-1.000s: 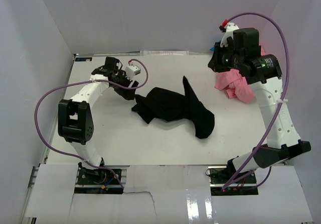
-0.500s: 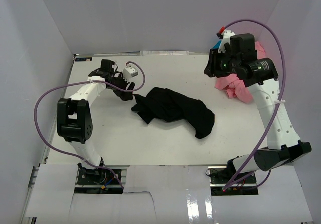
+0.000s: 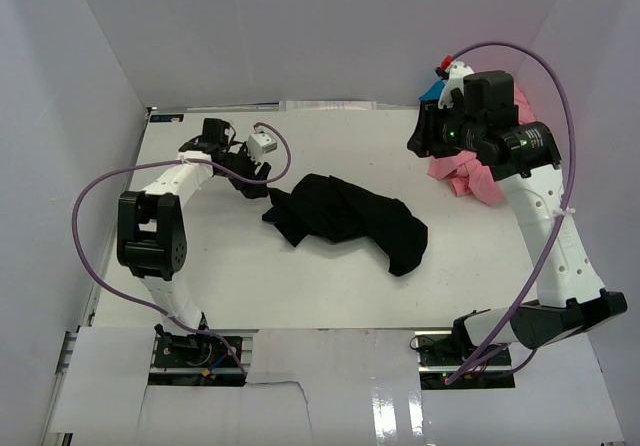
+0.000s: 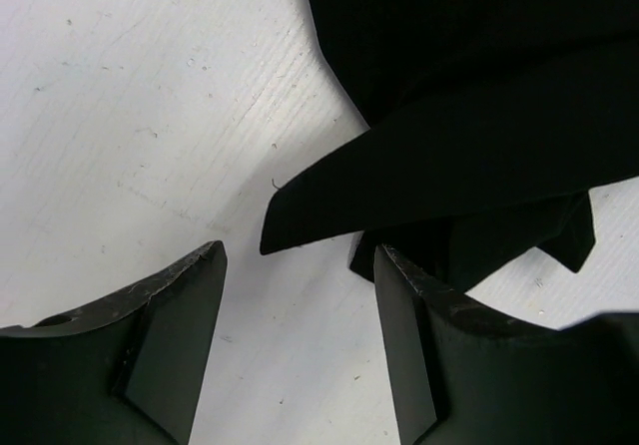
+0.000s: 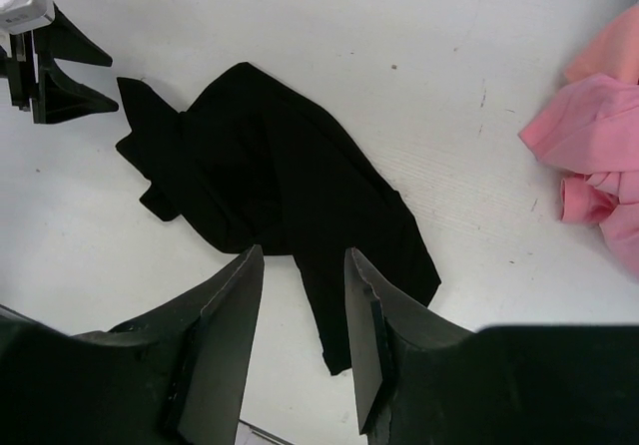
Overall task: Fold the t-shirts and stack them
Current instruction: Flatten out the tshirt
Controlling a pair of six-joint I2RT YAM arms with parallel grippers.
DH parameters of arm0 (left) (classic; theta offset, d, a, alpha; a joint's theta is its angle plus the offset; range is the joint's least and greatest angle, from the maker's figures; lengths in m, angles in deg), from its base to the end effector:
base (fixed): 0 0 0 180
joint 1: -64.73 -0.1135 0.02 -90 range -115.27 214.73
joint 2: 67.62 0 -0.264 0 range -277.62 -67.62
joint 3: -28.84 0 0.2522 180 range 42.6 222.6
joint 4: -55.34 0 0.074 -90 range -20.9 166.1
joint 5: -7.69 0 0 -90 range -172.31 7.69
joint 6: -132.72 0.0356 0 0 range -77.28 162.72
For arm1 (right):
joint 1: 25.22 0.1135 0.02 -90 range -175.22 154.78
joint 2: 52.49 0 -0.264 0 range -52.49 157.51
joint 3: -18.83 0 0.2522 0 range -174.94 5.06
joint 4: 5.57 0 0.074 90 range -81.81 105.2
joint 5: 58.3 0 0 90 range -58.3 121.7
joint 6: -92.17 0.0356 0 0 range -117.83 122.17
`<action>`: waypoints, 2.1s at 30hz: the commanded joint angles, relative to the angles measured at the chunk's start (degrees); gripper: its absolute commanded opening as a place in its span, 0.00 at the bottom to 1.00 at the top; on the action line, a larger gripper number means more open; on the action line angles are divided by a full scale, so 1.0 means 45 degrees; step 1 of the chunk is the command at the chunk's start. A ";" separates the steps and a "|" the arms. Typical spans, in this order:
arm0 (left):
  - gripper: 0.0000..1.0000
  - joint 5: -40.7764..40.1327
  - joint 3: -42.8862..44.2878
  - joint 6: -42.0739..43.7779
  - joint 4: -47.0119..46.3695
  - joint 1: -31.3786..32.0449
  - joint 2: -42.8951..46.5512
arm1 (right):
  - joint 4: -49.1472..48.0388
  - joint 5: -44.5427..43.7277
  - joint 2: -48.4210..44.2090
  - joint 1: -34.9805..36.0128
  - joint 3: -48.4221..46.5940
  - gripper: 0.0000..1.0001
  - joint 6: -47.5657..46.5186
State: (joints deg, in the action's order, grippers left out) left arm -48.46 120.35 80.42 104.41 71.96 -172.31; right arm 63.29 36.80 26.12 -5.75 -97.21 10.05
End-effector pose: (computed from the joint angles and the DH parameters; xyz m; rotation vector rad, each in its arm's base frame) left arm 0.3752 -0.0676 0.2197 1.1158 2.2123 -0.5651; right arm 0.2455 0.0902 0.4685 -0.2692 2.1231 0.3762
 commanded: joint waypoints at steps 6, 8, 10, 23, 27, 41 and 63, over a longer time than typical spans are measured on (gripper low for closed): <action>0.68 0.1013 0.0611 0.0608 -0.0366 -0.0101 -0.0350 | -0.0426 0.0116 -0.0535 -0.0067 0.0073 0.45 0.0183; 0.65 0.1383 0.0670 0.0686 -0.0366 -0.0102 -0.0506 | -0.0387 0.0058 -0.0593 -0.0067 0.0053 0.45 0.0183; 0.62 0.1715 0.0787 0.0706 -0.0386 -0.0101 -0.0739 | -0.0368 0.0018 -0.0613 -0.0067 0.0073 0.45 0.0202; 0.25 0.2165 0.1138 0.0355 -0.0171 -0.0082 -0.1346 | -0.0660 0.0096 -0.0945 -0.0067 0.0950 0.45 0.0339; 0.00 0.2478 0.1392 0.0180 0.0044 -0.0082 -0.1444 | -0.1185 0.0466 -0.1004 -0.0067 0.1612 0.46 0.0436; 0.00 -0.1405 0.0886 -0.4293 -0.0972 0.1811 0.0254 | -0.2224 -0.1891 0.1647 0.1493 0.2535 0.68 0.0144; 0.00 -0.5198 -0.0696 -1.1031 -0.1186 0.1910 0.0217 | -0.2984 -0.3440 0.7471 0.3780 -0.0960 0.54 -0.0794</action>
State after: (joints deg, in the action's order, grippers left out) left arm -71.41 118.14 35.04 99.06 80.59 -172.42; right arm 52.86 21.33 57.77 10.36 -97.59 7.58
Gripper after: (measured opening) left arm 0.017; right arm 0.538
